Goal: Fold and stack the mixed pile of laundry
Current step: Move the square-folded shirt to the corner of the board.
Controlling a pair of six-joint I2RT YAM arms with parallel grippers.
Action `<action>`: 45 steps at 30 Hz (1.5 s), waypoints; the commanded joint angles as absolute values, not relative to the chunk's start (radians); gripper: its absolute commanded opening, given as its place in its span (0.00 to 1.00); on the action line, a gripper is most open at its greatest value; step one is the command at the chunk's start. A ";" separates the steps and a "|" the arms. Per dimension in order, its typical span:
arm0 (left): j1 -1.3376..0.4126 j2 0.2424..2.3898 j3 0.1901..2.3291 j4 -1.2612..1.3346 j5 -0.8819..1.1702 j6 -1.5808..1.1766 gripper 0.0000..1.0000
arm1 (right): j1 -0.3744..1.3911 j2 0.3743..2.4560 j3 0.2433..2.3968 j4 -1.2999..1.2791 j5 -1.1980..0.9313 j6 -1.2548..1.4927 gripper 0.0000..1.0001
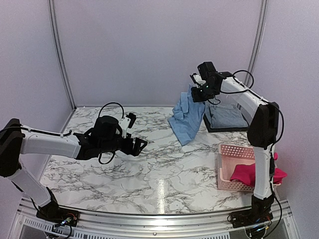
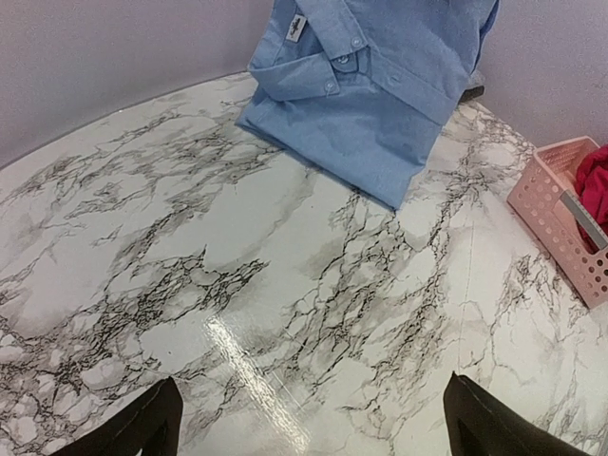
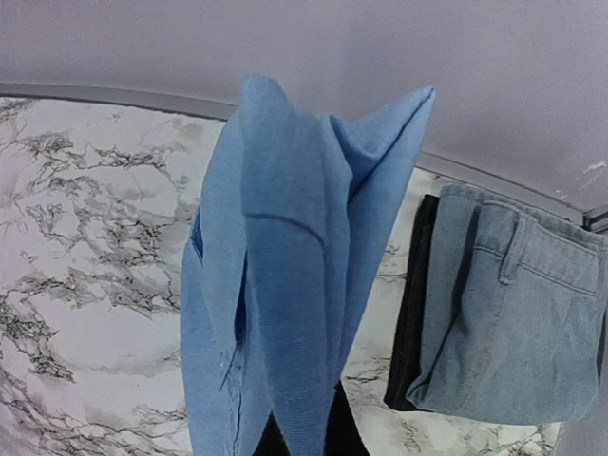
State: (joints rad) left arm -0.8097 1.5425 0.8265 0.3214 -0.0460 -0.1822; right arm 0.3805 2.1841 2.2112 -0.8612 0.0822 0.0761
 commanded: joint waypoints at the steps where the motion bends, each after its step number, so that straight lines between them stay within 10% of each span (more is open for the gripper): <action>1: -0.808 1.517 0.810 0.295 -0.064 -0.156 0.99 | 0.337 2.110 2.264 -0.861 0.156 0.045 0.00; 23: -0.808 1.522 0.798 0.291 -0.080 -0.140 0.99 | 0.214 2.049 2.387 -0.839 0.149 0.056 0.00; 45: -0.806 1.552 0.845 0.254 -0.089 -0.118 0.99 | -0.093 2.054 2.010 -0.570 -0.106 0.002 0.00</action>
